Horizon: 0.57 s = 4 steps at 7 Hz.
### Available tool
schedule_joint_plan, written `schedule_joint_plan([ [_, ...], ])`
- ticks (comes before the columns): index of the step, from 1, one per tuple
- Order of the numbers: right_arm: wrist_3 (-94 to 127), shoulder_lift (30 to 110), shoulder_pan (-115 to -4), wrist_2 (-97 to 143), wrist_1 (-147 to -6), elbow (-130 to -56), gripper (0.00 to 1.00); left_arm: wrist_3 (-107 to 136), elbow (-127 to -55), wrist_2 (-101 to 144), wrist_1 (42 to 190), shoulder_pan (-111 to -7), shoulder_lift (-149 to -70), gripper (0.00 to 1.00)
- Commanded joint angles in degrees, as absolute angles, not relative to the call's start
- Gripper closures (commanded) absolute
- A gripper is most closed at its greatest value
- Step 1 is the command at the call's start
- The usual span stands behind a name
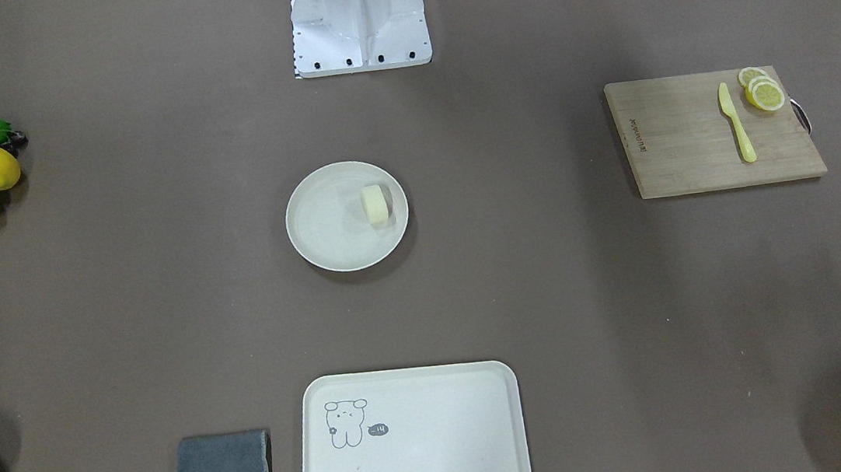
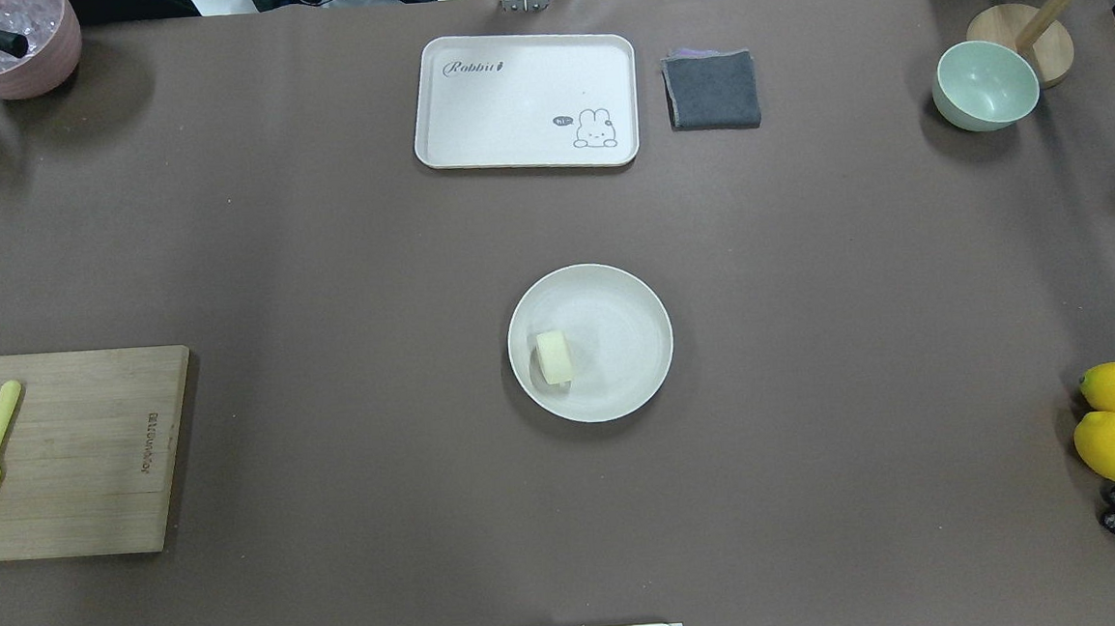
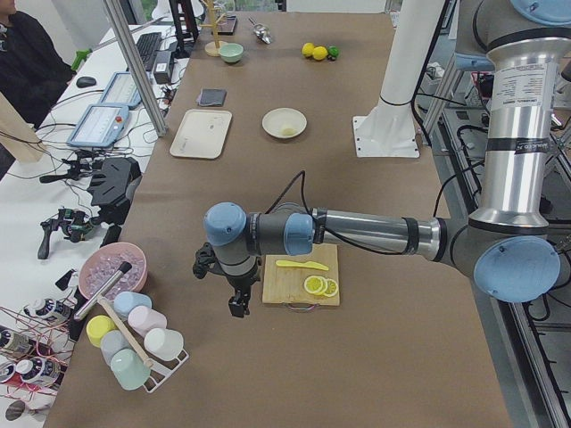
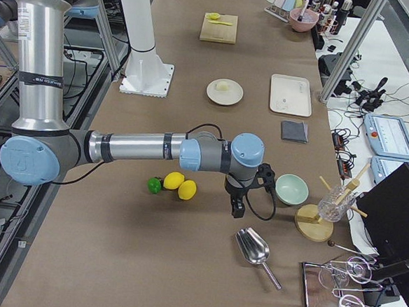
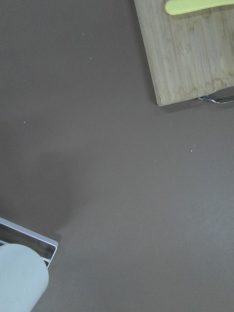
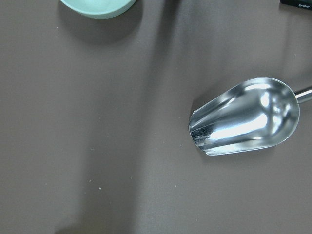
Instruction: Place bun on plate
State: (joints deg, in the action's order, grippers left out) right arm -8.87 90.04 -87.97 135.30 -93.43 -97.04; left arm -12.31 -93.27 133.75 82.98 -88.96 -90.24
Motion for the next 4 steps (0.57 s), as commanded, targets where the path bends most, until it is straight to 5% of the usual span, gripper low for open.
schedule_joint_plan([
  [1, -8.88, 90.61, -88.15, 135.44, -93.87, -97.64, 0.0, -12.22, -92.11, 136.85, 82.88, -89.82, -90.09, 0.02],
  [4, -8.7, 91.57, -88.33, 135.97, -93.96, -98.96, 0.0, -12.22, -93.51, 136.85, 82.97, -89.74, -90.62, 0.02],
])
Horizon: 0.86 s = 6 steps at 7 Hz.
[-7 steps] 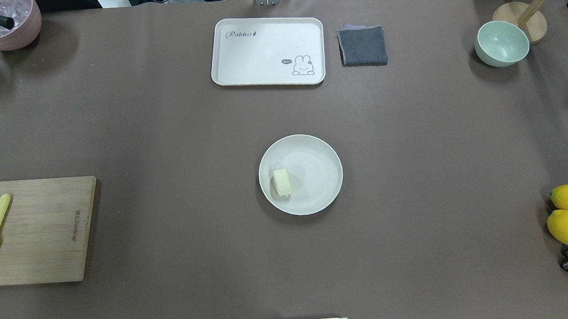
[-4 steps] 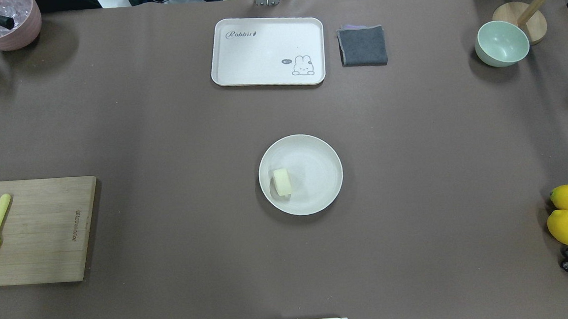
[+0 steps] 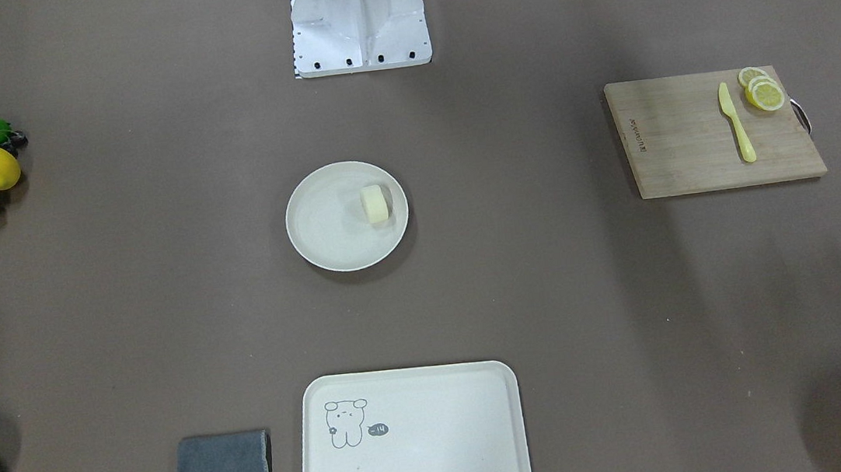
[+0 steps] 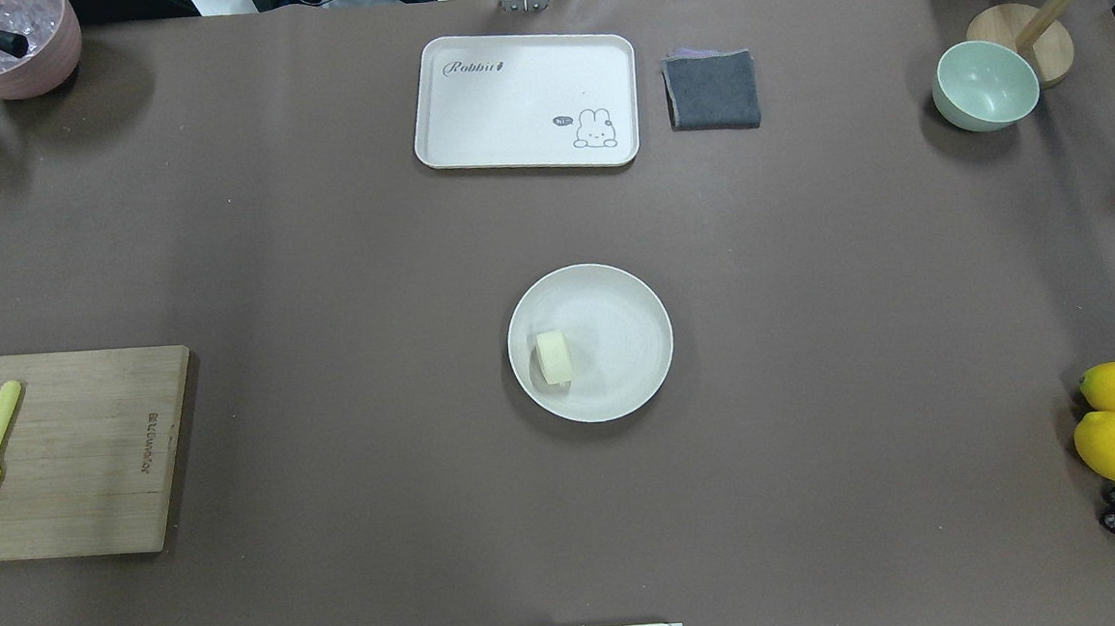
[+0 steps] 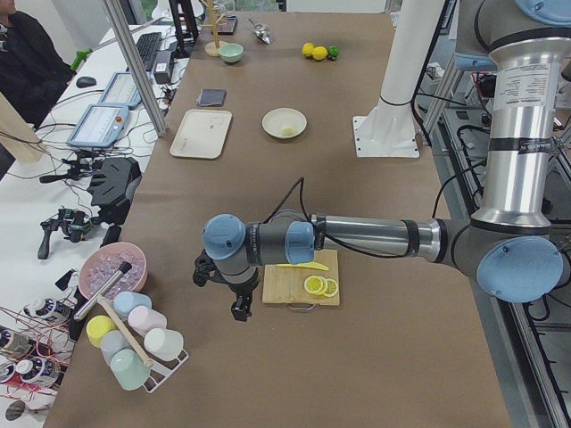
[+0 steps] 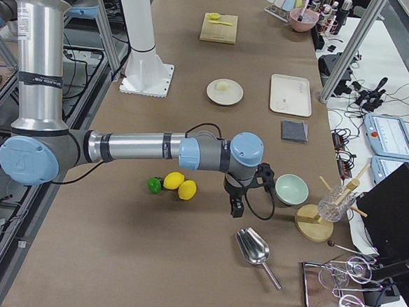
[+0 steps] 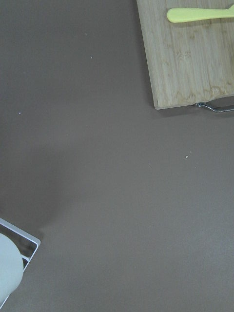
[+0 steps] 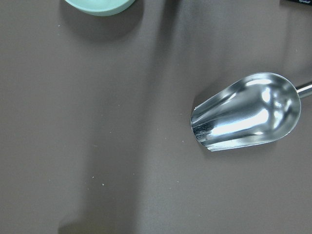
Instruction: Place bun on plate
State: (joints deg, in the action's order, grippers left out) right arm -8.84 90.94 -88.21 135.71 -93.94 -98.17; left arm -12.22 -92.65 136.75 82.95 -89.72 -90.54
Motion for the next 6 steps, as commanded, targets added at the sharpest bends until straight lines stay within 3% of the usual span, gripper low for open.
schedule_joint_plan([
  [1, -8.7, 92.8, -88.33, 135.97, -93.87, -100.01, 0.0, -12.22, -93.34, 136.85, 82.97, -89.74, -90.53, 0.02],
  [6, -8.79, 90.26, -89.2, 135.88, -96.33, -100.37, 0.0, -12.57, -93.6, 136.93, 83.32, -89.47, -90.7, 0.02],
])
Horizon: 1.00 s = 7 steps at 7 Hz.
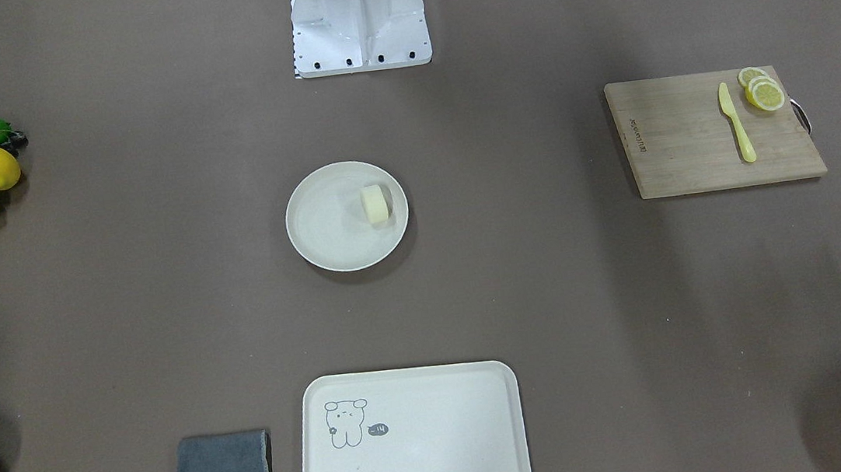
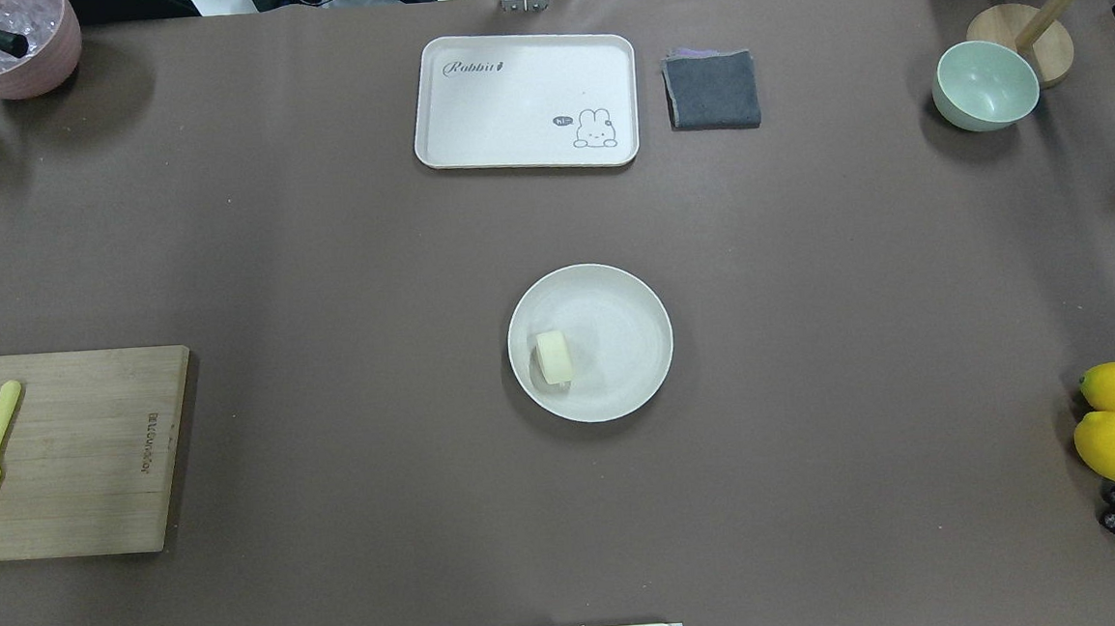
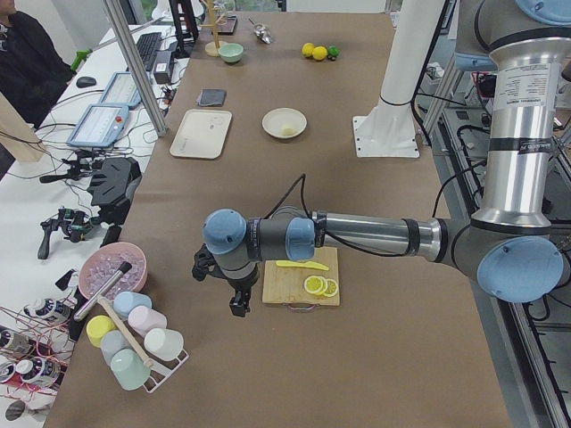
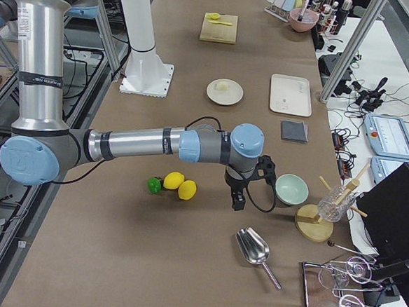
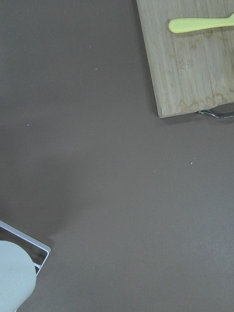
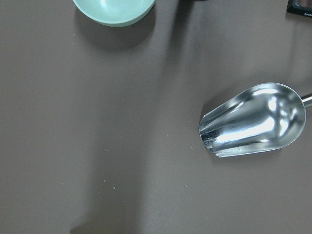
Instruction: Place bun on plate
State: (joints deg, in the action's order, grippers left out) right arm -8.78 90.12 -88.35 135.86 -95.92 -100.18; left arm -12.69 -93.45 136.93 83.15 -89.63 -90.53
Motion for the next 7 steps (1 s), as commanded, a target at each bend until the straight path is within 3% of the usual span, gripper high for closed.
schedule_joint_plan([
  [1, -8.88, 91.39, -89.73, 136.14, -96.33, -101.15, 0.0, -12.92, -93.08, 136.5, 85.58, -88.69, -90.53, 0.02],
  [5, -8.26, 93.96, -90.09, 135.44, -96.24, -104.33, 0.0, -12.56, -94.12, 138.33, 86.84, -88.77, -89.65, 0.02],
  [7, -8.88, 94.57, -90.09, 135.88, -96.24, -103.46, 0.0, -12.92, -97.63, 138.34, 87.27, -88.42, -84.47, 0.02],
])
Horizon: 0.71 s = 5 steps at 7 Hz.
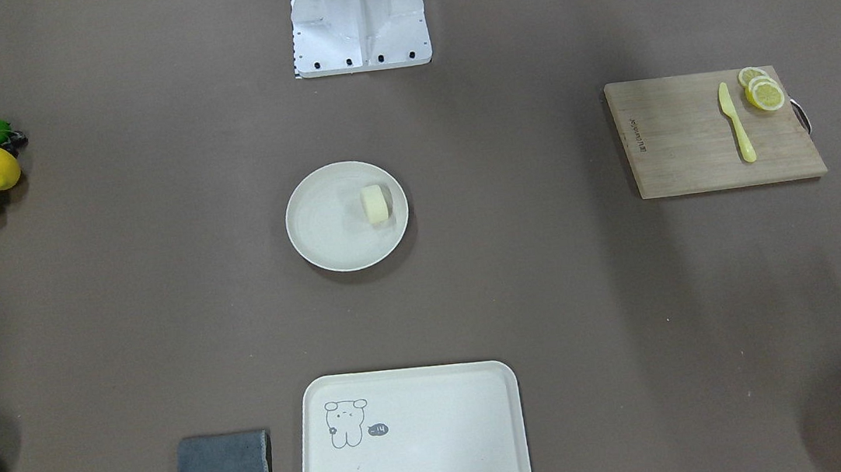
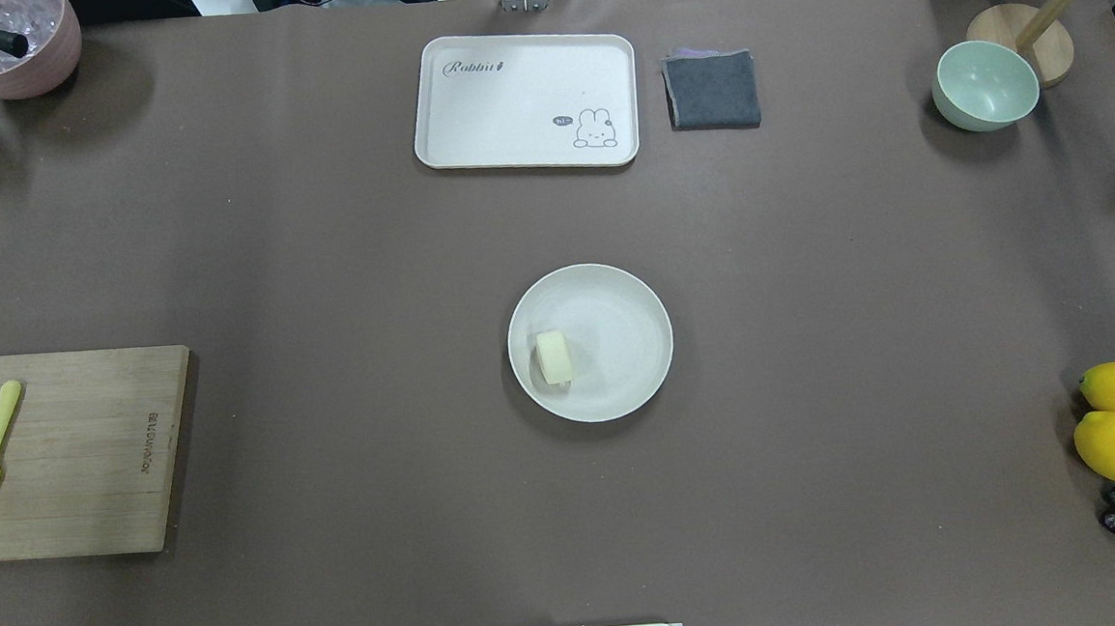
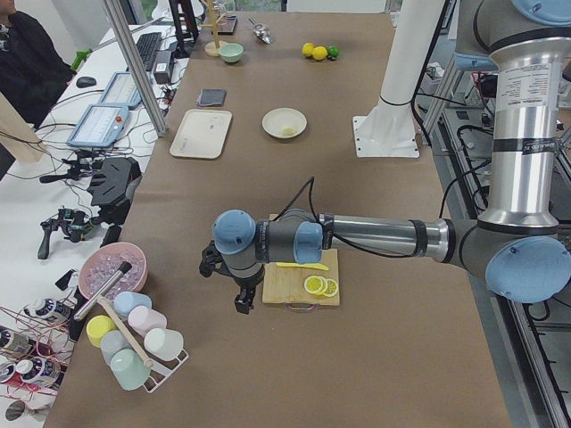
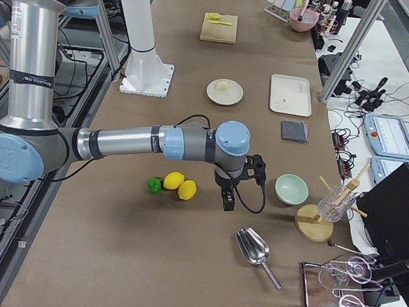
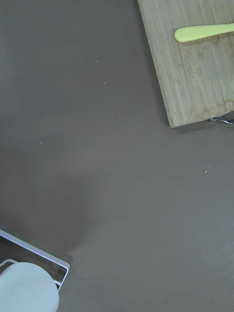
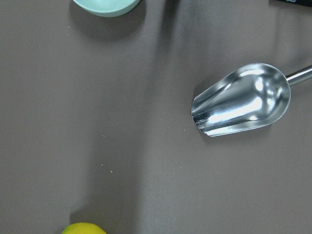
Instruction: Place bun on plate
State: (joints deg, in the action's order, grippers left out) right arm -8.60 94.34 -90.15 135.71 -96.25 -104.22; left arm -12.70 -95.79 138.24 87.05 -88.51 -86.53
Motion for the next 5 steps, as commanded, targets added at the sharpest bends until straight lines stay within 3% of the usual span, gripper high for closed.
schedule_joint_plan([
  [1, -8.88, 96.14, -90.09, 136.49, -96.07, -104.06, 0.0, -12.83, -98.95, 138.34, 86.84, -88.07, -83.68, 0.02],
  [5, -8.88, 98.36, -91.23, 136.93, -95.8, -102.85, 0.0, -12.75, -100.73, 140.35, 86.84, -88.07, -83.41, 0.02],
])
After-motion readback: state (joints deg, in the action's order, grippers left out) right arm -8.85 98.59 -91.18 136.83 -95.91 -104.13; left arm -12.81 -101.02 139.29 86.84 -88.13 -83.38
